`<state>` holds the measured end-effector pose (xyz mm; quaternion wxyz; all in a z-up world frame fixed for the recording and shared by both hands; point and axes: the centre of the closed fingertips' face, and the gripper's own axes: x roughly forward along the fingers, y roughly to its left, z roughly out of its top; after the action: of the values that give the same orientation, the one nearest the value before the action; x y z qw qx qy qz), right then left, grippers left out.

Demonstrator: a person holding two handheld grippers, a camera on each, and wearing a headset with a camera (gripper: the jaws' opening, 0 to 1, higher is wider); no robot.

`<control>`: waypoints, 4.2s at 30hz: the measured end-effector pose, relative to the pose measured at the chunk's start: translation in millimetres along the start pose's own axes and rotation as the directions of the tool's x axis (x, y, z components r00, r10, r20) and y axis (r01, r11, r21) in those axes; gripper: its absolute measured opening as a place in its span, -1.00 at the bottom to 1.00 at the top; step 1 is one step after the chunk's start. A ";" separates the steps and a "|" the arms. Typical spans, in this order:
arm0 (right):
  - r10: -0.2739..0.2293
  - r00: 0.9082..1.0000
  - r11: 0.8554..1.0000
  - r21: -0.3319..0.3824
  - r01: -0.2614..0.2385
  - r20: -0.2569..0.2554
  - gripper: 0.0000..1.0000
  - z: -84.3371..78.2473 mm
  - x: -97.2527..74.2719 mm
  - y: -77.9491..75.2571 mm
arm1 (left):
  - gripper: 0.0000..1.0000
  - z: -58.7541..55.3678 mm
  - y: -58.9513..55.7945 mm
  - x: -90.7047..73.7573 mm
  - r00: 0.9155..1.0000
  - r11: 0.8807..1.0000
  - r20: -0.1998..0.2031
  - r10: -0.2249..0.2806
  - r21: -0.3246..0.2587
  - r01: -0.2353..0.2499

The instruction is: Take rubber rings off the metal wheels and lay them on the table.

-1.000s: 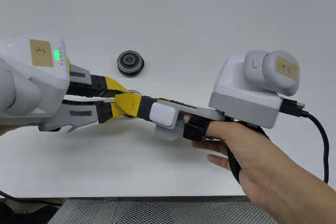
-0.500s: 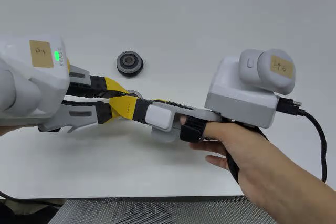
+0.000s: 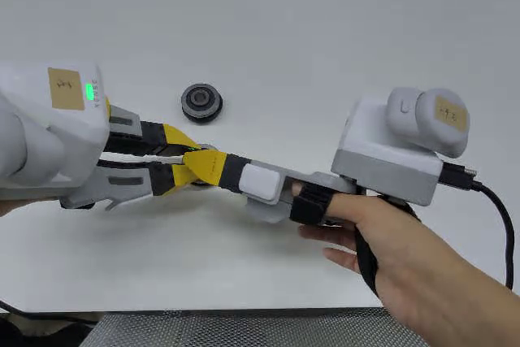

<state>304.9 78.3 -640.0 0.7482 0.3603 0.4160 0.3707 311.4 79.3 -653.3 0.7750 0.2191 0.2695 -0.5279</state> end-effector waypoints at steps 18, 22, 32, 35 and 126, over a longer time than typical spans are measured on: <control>-0.073 0.997 0.994 0.082 0.075 -0.035 -0.90 4.3 -0.2 -27.8 | -0.75 0.0 0.2 -0.2 1.000 1.000 0.002 -0.001 -0.001 0.001; -0.071 0.997 0.993 0.089 0.075 -0.040 -0.94 4.6 0.0 -29.3 | -0.75 -0.1 0.2 -0.3 1.000 1.000 0.003 -0.001 -0.002 0.001; -0.087 0.995 0.992 0.083 0.090 -0.037 -0.98 6.1 -0.1 -28.4 | -0.75 -0.4 0.3 -0.5 1.000 1.000 0.009 0.003 -0.016 -0.003; -0.095 0.995 0.994 0.052 0.096 -0.028 -0.98 6.6 -0.5 -25.8 | -0.75 0.0 0.3 -0.1 1.000 1.000 0.005 0.006 -0.014 -0.006; -0.123 0.991 0.991 -0.048 0.126 0.046 -0.96 39.4 -22.0 -17.0 | -0.68 14.2 6.5 -16.3 0.990 0.991 0.060 0.125 -0.049 -0.122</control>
<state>335.9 42.5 -631.1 0.7876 0.3225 0.4118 0.3258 315.3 84.1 -631.7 0.8190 0.2011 0.2429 -0.4794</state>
